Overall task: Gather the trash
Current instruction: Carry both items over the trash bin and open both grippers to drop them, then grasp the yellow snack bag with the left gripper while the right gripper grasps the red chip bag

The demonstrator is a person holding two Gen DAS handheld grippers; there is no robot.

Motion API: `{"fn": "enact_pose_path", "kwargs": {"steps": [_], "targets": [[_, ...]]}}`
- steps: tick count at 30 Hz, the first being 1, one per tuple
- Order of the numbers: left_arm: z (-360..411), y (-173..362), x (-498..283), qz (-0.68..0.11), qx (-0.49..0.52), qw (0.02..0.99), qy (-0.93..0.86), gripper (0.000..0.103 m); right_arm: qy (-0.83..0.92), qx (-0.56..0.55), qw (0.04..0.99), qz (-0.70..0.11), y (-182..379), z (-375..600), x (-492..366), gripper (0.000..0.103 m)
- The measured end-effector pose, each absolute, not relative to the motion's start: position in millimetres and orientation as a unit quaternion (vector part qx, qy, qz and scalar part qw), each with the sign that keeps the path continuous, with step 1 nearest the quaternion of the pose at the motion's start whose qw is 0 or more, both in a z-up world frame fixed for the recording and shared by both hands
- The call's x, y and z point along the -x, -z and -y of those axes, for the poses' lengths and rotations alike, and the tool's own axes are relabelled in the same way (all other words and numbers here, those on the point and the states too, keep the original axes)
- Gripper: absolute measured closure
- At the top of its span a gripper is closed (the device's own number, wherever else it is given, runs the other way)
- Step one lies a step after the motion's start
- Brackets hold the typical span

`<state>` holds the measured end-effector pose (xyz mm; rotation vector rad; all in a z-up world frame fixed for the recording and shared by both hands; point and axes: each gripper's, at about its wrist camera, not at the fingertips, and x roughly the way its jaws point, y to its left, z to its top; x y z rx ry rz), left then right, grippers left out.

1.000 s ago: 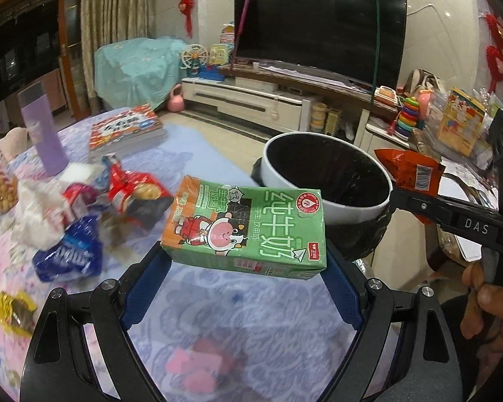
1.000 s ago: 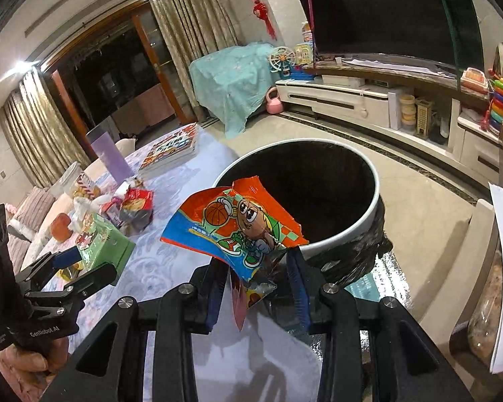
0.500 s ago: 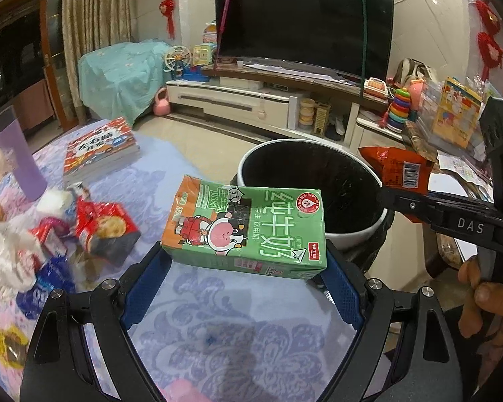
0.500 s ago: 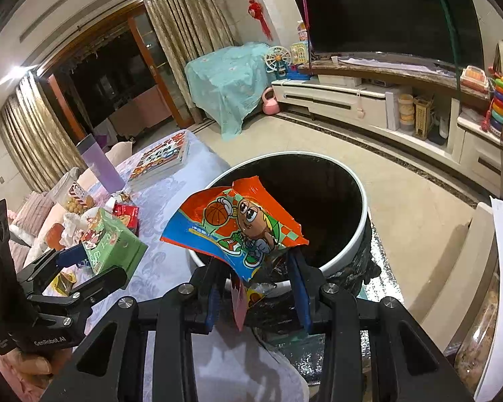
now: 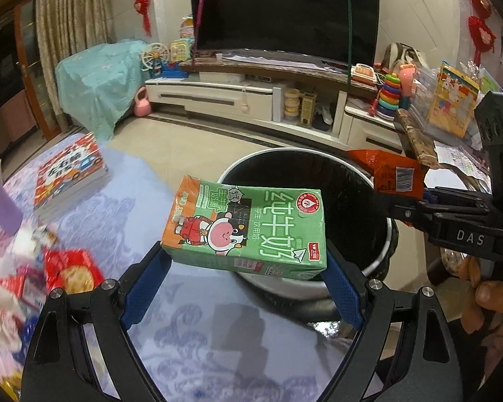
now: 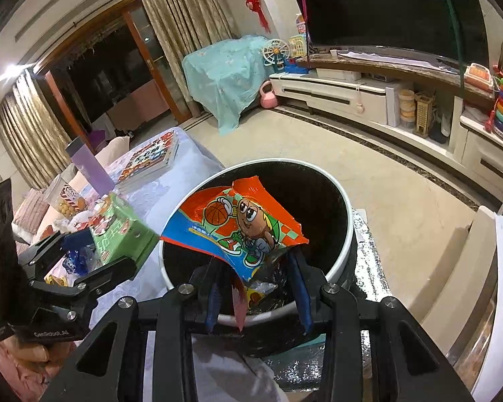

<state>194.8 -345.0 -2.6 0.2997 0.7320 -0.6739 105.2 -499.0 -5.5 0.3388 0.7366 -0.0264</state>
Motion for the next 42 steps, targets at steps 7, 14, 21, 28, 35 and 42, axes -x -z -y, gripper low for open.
{"fn": "enact_pose_path", "kwargs": {"steps": [7, 14, 21, 28, 35, 42], "targets": [[362.6, 6.4, -208.7, -0.355, -0.166, 0.858, 0.332, 0.013, 0.007, -0.167, 0.914, -0.371, 6.7, 512.7, -117.6, 0.064], [371.5, 13.1, -215.9, -0.365, -0.175, 0.85, 0.337, 0.013, 0.001, -0.166, 0.91, -0.38, 7.7, 518.9, -124.3, 0.064], [373.9, 17.4, -218.6, -0.377, -0.177, 0.844, 0.337, 0.012, -0.001, -0.171, 0.903, -0.395, 15.5, 521.6, -133.0, 0.051], [368.4, 16.7, -218.0, -0.379, -0.169, 0.847, 0.332, 0.012, 0.004, -0.182, 0.905, -0.384, 13.6, 526.6, -129.0, 0.041], [364.9, 7.9, -212.3, -0.374, -0.156, 0.85, 0.337, 0.012, 0.018, -0.194, 0.911, -0.365, 4.7, 530.1, -117.9, 0.041], [331.8, 10.6, -193.7, -0.375, -0.116, 0.865, 0.313, 0.012, 0.022, -0.206, 0.911, -0.357, 1.1, 521.4, -100.8, 0.036]]}}
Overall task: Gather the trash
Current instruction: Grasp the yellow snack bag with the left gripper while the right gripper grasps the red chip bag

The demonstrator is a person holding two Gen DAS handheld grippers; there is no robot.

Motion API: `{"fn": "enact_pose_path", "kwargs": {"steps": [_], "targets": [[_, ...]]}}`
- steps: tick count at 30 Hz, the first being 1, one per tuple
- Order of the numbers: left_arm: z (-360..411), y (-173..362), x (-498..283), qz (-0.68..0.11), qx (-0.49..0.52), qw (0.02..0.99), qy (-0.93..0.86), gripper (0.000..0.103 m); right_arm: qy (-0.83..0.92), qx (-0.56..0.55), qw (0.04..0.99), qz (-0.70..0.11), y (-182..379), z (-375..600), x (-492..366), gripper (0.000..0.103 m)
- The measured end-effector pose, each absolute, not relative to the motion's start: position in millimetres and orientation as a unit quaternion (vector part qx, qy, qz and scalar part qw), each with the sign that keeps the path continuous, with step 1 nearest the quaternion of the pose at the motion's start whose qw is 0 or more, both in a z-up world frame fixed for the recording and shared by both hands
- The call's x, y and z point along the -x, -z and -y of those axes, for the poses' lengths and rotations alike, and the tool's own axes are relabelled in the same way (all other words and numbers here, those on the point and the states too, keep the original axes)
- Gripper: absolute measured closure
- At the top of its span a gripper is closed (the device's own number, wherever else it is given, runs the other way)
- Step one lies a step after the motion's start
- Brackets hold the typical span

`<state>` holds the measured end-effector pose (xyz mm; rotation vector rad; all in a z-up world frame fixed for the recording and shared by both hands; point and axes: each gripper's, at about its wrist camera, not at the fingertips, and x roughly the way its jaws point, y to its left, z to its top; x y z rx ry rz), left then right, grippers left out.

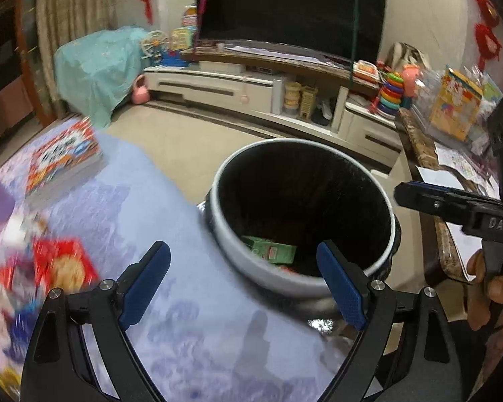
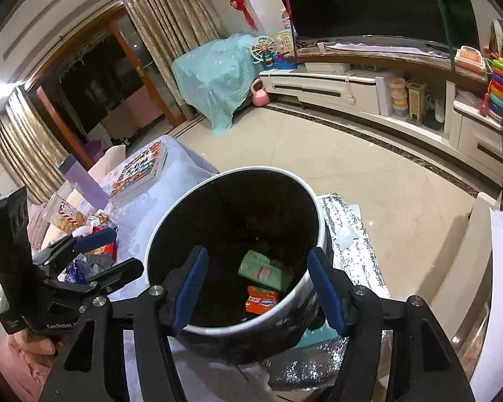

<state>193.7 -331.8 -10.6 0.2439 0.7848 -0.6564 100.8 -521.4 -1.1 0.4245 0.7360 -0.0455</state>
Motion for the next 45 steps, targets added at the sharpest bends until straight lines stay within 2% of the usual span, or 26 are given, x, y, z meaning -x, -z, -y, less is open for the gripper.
{"fn": "enact_pose_path", "kwargs": {"steps": [4, 8, 26, 45], "targets": [[297.5, 18.7, -177.7, -0.382, -0.082, 0.874, 0.289, 0.012, 0.021, -0.207, 0.914, -0.347, -1.1, 506.2, -90.1, 0.022], [263.5, 26.0, -162.3, -0.387, -0.06, 0.882, 0.263, 0.012, 0.008, -0.209, 0.914, -0.349, 2.8, 481.2, -83.2, 0.016], [113.6, 44.5, -119.8, -0.395, 0.02, 0.908, 0.14, 0.012, -0.086, -0.19, 0.904, -0.372, 26.5, 354.2, -85.2, 0.013], [16.4, 57.8, -121.5, -0.405, 0.081, 0.91, 0.032, 0.012, -0.125, -0.143, 0.9, -0.392, 44.4, 280.8, -117.7, 0.013]]}}
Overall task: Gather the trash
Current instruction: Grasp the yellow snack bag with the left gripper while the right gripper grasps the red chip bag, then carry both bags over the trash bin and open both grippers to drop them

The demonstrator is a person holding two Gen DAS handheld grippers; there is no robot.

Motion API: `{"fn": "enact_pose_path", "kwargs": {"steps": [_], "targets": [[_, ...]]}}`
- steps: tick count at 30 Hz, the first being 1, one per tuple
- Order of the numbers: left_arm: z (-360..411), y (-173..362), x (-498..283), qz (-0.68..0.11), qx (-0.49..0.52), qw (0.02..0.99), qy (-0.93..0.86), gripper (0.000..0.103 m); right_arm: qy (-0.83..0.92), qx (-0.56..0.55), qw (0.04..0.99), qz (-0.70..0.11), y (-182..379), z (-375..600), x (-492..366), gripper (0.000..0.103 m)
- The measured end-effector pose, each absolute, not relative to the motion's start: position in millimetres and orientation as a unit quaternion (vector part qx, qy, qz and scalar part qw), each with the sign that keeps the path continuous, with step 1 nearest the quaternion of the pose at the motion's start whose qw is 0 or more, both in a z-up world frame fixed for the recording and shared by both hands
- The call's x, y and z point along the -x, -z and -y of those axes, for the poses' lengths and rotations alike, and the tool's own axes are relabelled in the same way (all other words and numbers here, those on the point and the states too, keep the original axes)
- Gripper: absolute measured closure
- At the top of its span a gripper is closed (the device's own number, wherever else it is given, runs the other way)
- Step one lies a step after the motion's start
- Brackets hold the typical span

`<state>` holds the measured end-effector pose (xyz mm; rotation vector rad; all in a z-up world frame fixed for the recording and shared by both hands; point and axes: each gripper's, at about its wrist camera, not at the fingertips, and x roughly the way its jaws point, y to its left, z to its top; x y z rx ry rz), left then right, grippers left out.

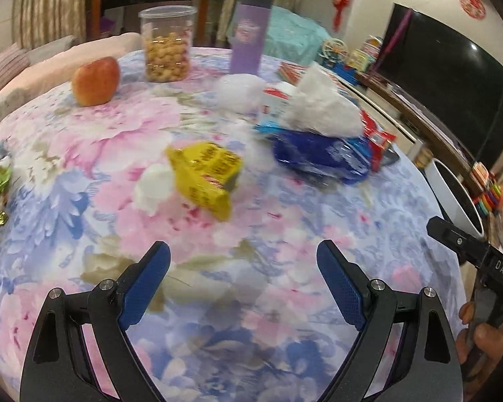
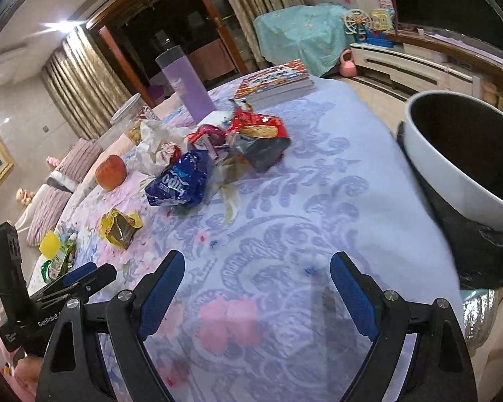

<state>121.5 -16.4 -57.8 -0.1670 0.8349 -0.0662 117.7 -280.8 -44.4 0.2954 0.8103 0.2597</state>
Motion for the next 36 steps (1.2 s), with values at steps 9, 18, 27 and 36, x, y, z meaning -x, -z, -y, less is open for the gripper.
{"fn": "enact_pose_path", "kwargs": {"steps": [9, 18, 27, 36], "targets": [[2.2, 63.0, -140.5, -0.414, 0.098, 0.905, 0.005, 0.012, -0.125, -0.132, 0.904, -0.387, 44.2, 274.3, -149.4, 0.013], [-4.4, 72.8, -171.1, -0.43, 0.115, 0.895, -0.018, 0.011, -0.128, -0.118, 0.903, -0.393, 48.8, 271.8, -195.7, 0.013], [-7.5, 77.5, -183.7, -0.428, 0.123, 0.895, -0.03, 0.012, -0.129, -0.103, 0.906, -0.389, 54.0, 271.9, -234.1, 0.014], [-2.3, 77.9, -183.6, -0.422, 0.118, 0.899, -0.001, 0.069, -0.135, -0.085, 0.913, -0.376, 51.8, 267.4, -232.2, 0.069]]}}
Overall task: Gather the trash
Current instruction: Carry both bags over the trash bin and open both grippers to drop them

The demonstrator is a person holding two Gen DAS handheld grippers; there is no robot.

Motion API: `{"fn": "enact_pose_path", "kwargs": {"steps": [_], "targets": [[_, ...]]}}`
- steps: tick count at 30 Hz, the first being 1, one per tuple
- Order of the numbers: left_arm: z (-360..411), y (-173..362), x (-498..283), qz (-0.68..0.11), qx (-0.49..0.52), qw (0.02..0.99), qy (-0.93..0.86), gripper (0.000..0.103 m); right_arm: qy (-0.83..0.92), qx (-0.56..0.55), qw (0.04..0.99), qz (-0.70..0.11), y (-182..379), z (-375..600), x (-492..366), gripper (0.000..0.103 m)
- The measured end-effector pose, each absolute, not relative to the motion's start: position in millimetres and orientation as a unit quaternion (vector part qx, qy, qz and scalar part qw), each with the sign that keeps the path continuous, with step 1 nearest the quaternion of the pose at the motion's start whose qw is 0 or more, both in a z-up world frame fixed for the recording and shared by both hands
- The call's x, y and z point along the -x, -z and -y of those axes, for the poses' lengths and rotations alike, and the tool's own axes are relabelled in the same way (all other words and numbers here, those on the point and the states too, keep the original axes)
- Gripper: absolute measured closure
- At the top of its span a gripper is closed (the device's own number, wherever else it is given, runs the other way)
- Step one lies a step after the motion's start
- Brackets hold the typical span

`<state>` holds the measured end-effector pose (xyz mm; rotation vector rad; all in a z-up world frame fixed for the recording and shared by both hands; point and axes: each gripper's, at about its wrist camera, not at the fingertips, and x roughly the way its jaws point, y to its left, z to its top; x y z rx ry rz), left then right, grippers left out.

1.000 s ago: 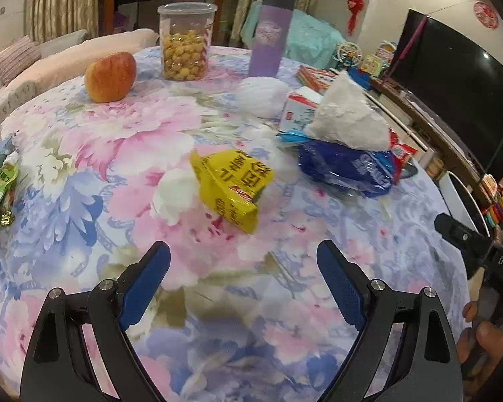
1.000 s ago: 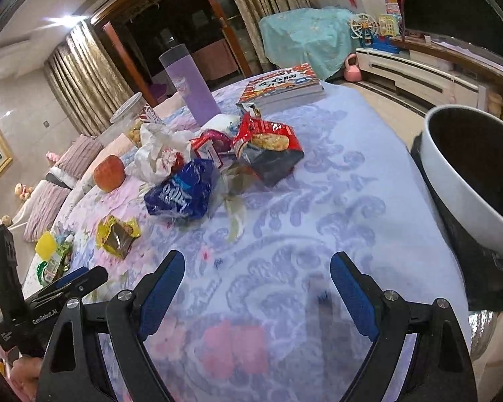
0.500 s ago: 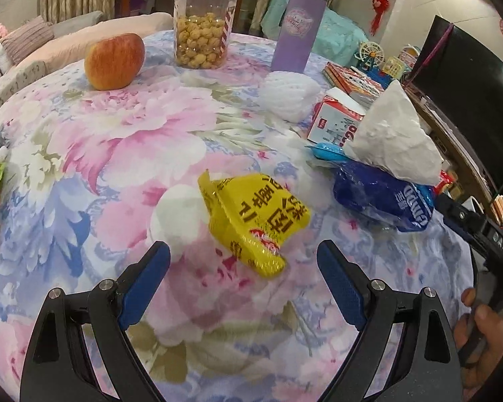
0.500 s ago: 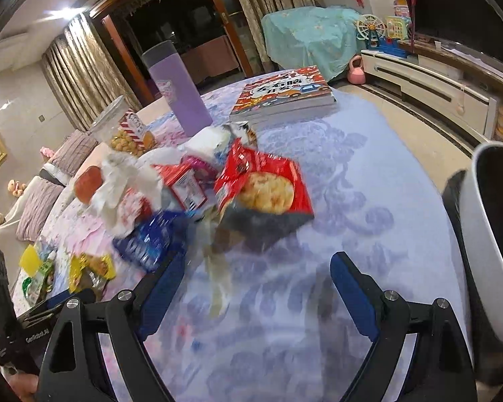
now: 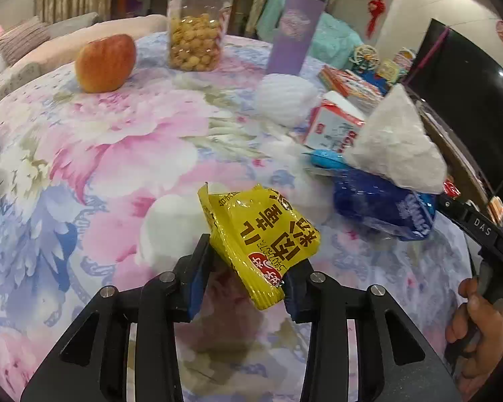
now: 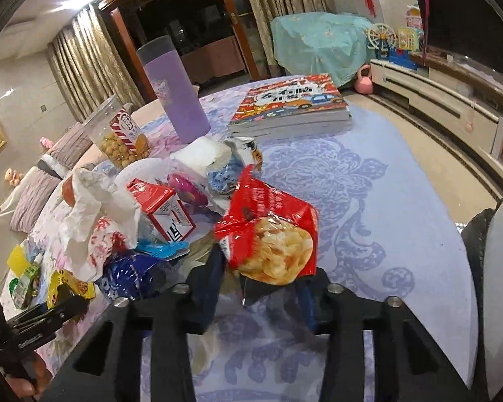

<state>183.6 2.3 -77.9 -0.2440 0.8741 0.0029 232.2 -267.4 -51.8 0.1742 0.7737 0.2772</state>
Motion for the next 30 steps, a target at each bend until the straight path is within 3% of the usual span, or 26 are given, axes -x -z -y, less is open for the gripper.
{"fn": "enact_pose_path", "kwargs": {"steps": [4, 30], "targets": [[5.5, 73.2, -176.9, -0.414, 0.103, 0.904, 0.011, 0.072, -0.139, -0.088, 0.913, -0.374, 49.9, 269.1, -217.2, 0.075], [108.4, 52.9, -131.6, -0.415, 0.048, 0.896, 0.15, 0.072, -0.09, -0.156, 0.919, -0.351, 28.8, 340.6, -98.7, 0.075]]}}
